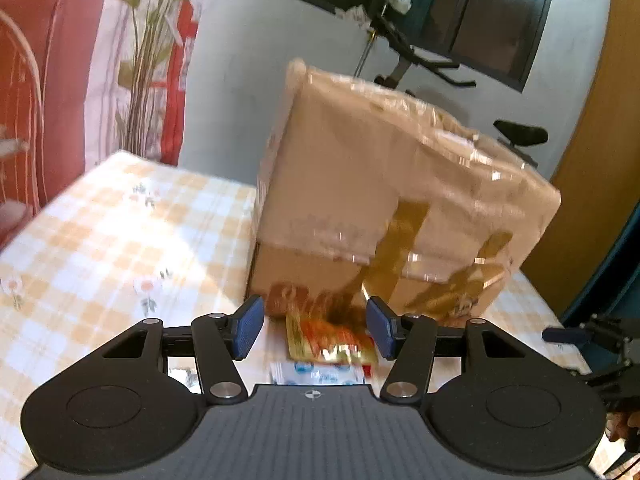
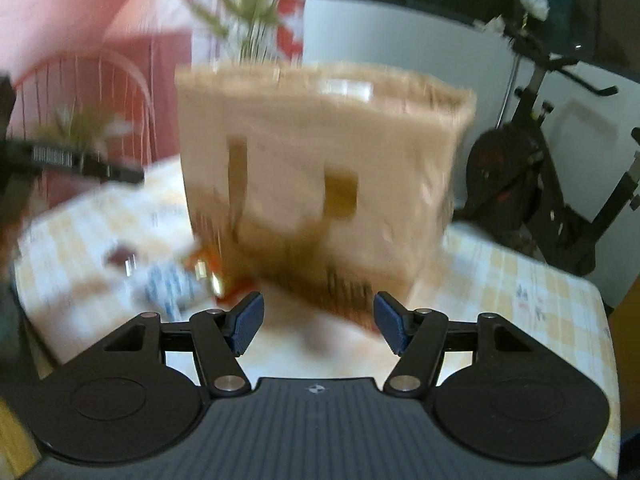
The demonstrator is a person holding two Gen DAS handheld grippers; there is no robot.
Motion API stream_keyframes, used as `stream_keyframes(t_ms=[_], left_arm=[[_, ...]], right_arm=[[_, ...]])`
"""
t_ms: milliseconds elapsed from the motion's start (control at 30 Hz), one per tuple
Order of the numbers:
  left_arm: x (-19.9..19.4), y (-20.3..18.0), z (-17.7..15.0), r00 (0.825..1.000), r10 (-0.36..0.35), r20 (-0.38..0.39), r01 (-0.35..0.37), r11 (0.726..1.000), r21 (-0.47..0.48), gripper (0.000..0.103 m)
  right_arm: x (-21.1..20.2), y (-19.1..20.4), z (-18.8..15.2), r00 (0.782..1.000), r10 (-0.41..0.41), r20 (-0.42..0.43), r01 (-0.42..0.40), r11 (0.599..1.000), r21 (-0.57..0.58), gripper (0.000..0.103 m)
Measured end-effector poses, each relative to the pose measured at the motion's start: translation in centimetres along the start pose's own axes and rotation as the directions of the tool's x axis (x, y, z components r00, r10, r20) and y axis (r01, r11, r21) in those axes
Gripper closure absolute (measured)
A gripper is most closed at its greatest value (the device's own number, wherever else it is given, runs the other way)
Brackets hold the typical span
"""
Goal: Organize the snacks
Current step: 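Move both tools back down to the remaining snacks, then grasp the yellow packet with right tool while left tool grasps the blue-dotted white packet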
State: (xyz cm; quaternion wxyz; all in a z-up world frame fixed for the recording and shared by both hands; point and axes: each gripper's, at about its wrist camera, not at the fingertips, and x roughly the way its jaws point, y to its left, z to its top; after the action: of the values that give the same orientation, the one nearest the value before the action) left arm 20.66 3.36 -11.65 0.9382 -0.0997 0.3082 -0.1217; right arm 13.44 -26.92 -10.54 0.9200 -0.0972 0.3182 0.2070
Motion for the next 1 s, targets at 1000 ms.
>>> stream_keyframes(t_ms=[1000], left_arm=[[3.3, -0.8, -4.0, 0.981, -0.017, -0.192, 0.019, 1.0, 0.009, 0.044]], right_arm=[[8.5, 2.9, -2.9, 0.998, 0.063, -0.009, -0.061, 0.988, 0.143, 0.068]])
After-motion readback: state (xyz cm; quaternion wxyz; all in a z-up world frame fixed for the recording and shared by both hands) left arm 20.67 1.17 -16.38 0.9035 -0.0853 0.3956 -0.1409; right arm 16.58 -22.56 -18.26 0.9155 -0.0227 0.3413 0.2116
